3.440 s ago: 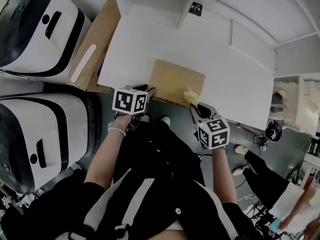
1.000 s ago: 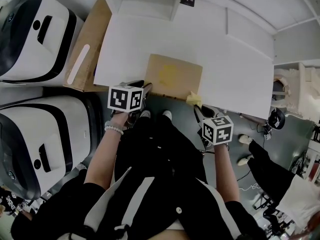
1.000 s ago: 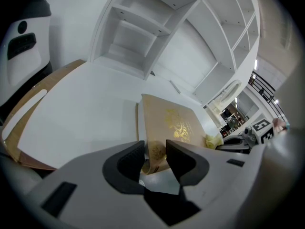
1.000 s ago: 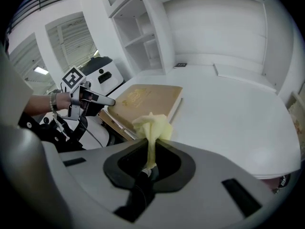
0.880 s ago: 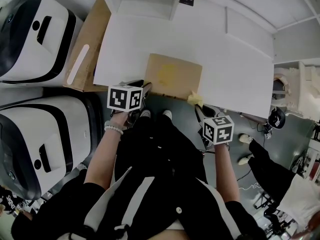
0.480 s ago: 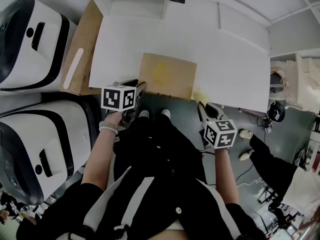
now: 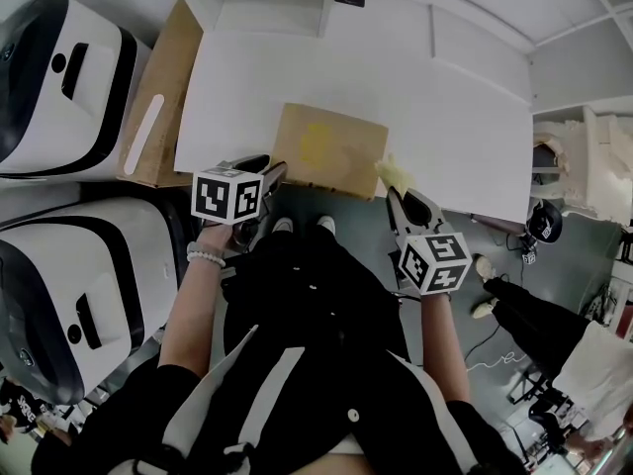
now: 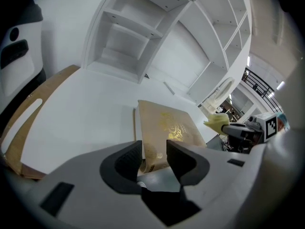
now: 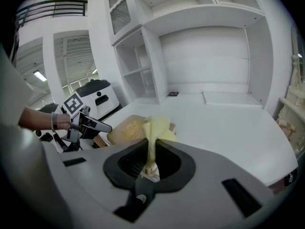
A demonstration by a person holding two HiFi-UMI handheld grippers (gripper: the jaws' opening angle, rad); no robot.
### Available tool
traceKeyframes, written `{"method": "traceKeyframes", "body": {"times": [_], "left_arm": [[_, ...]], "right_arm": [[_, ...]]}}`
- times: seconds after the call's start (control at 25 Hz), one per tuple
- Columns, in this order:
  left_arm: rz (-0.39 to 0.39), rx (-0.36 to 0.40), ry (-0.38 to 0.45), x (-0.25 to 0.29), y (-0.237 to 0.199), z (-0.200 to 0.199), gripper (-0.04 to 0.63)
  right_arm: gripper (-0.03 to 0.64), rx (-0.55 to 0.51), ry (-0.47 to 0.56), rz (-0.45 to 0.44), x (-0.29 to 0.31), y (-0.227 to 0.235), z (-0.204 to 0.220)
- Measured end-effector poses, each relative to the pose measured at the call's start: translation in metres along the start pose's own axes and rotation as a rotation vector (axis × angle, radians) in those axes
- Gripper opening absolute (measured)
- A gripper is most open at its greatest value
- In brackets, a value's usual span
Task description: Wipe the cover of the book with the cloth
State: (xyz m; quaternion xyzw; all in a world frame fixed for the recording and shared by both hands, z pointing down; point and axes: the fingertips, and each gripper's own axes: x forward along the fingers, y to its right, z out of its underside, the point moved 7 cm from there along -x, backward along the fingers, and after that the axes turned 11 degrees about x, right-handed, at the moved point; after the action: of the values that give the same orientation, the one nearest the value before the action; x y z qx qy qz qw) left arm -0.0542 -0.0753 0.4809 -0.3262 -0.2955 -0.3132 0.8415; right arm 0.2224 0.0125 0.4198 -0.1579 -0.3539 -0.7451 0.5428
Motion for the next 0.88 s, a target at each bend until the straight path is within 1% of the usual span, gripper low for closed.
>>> {"method": "traceKeyframes", "body": {"times": [0.12, 0.2, 0.24, 0.36, 0.44, 0.48, 0.6, 0.72, 0.8, 0.88], "left_arm": [[-0.028, 0.024, 0.019, -0.011, -0.005, -0.01, 0.147], [-0.051, 0.043, 0.057, -0.021, -0.006, -0.02, 0.147], [-0.061, 0.048, 0.088, -0.027, -0.005, -0.027, 0.145], [-0.092, 0.051, 0.201, -0.045, 0.001, -0.049, 0.061], [-0.112, 0.074, 0.264, -0.055, 0.01, -0.062, 0.014], [-0.117, 0.092, 0.292, -0.06, 0.016, -0.068, 0.002], [-0.122, 0.155, 0.374, -0.076, 0.033, -0.087, 0.002], [-0.155, 0.247, 0.467, -0.093, 0.05, -0.104, 0.002], [-0.177, 0.307, 0.521, -0.103, 0.061, -0.113, 0.002], [-0.188, 0.345, 0.563, -0.113, 0.072, -0.121, 0.002]], "right_arm": [[0.037, -0.01, 0.034, -0.017, 0.001, -0.005, -0.013], [0.037, -0.018, 0.061, -0.027, 0.001, -0.01, -0.021], [0.037, -0.024, 0.075, -0.032, 0.001, -0.013, -0.025], [0.037, -0.05, 0.124, -0.05, -0.001, -0.026, -0.04], [0.037, -0.079, 0.163, -0.061, -0.004, -0.035, -0.05], [0.037, -0.095, 0.185, -0.067, -0.006, -0.04, -0.056], [0.036, -0.135, 0.256, -0.083, -0.013, -0.054, -0.073], [0.037, -0.157, 0.32, -0.099, -0.02, -0.066, -0.089], [0.035, -0.177, 0.343, -0.109, -0.024, -0.074, -0.098], [0.035, -0.207, 0.354, -0.119, -0.028, -0.082, -0.106]]}}
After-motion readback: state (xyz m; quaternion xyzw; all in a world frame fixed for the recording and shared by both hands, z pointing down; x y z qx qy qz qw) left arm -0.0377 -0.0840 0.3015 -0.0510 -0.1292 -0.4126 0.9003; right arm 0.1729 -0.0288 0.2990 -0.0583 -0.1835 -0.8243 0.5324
